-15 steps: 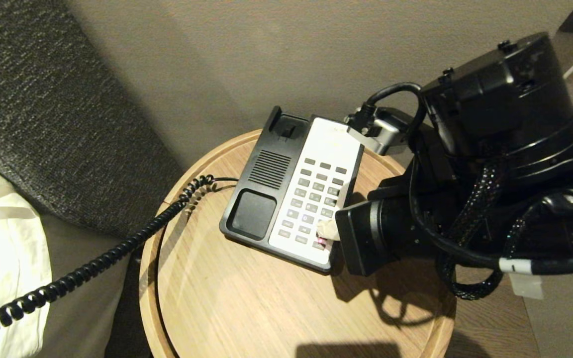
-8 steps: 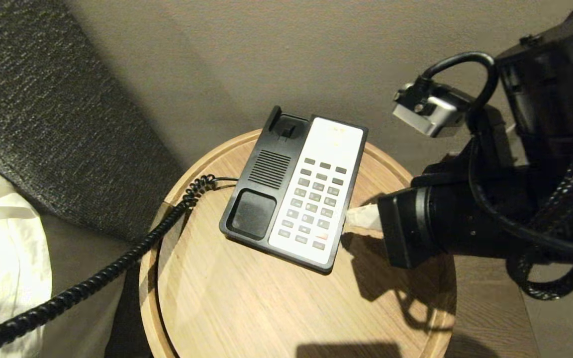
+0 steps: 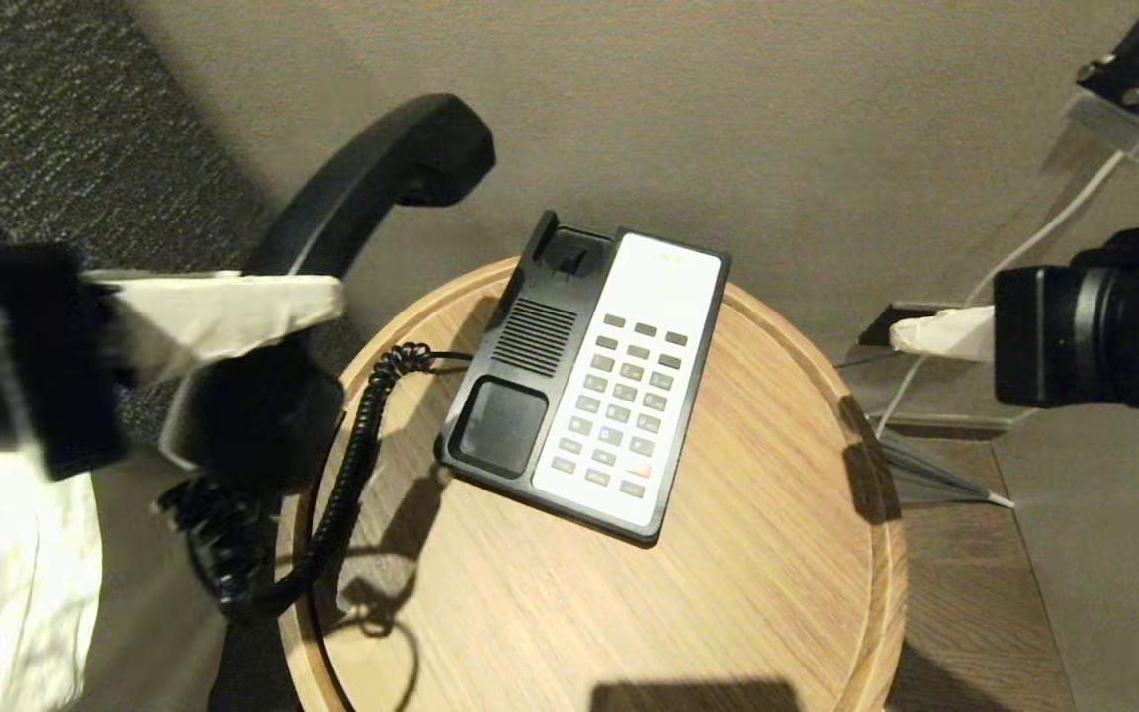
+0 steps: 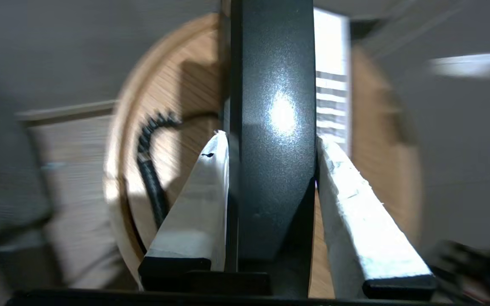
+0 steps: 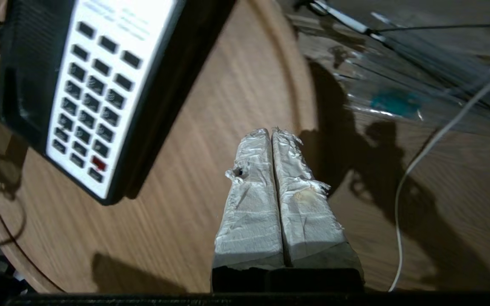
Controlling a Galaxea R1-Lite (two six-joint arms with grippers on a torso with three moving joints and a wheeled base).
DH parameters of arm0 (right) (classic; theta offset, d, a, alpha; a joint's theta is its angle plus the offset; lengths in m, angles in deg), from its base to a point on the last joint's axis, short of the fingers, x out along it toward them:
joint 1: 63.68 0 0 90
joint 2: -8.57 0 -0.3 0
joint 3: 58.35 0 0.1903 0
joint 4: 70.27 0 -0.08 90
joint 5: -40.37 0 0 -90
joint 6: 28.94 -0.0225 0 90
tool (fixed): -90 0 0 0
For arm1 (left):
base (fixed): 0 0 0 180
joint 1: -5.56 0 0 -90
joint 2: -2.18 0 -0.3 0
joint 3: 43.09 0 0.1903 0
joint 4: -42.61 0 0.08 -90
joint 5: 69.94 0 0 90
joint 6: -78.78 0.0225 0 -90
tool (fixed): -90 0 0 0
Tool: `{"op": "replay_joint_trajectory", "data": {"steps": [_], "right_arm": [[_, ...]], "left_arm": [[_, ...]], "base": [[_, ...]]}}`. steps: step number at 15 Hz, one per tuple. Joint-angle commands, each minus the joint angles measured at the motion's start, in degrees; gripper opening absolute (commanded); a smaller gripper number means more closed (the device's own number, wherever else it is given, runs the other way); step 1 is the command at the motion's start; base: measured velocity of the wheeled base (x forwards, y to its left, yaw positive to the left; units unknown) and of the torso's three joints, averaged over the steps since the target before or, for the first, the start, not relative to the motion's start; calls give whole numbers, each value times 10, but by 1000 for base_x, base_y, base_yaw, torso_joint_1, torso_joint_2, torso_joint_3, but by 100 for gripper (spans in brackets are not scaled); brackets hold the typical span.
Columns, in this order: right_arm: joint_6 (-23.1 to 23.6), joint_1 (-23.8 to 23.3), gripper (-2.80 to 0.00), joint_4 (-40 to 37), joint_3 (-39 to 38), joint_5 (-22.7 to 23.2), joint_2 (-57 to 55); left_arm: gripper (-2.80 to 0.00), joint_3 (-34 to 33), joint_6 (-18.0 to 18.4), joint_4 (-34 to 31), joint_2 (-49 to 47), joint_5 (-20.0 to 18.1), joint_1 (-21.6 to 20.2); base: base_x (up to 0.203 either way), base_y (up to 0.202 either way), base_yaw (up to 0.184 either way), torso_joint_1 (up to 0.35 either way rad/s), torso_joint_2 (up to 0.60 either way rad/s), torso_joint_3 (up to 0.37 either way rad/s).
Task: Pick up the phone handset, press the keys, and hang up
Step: Put the handset back
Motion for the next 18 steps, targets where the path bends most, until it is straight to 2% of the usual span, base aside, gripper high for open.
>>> {"op": "replay_joint_trajectory", "data": {"steps": [1, 3, 6, 12, 15, 18], "right_arm": [[-1, -10, -280, -2, -14, -1, 40], [-1, -10, -280, -8, -18, 0, 54], [-2, -22, -280, -17, -25, 1, 69], [-3, -37, -280, -11, -66, 6, 88], [-3, -37, -280, -11, -64, 6, 89], [-3, -36, -280, -11, -64, 6, 91]], "left_arm": [[-280, 39, 8, -1, -109, 70, 16], [-280, 68, 11, -1, -144, 104, 30], [-280, 96, 10, 2, -181, 129, 41], [-280, 84, 7, 14, -192, 134, 57], [-280, 60, 3, 18, -191, 134, 57], [-280, 25, 3, 48, -189, 135, 56]], "base": [[0, 0, 0, 0, 0, 0], [0, 0, 0, 0, 0, 0], [0, 0, 0, 0, 0, 0], [0, 0, 0, 0, 0, 0], [0, 0, 0, 0, 0, 0], [0, 0, 0, 0, 0, 0]]}}
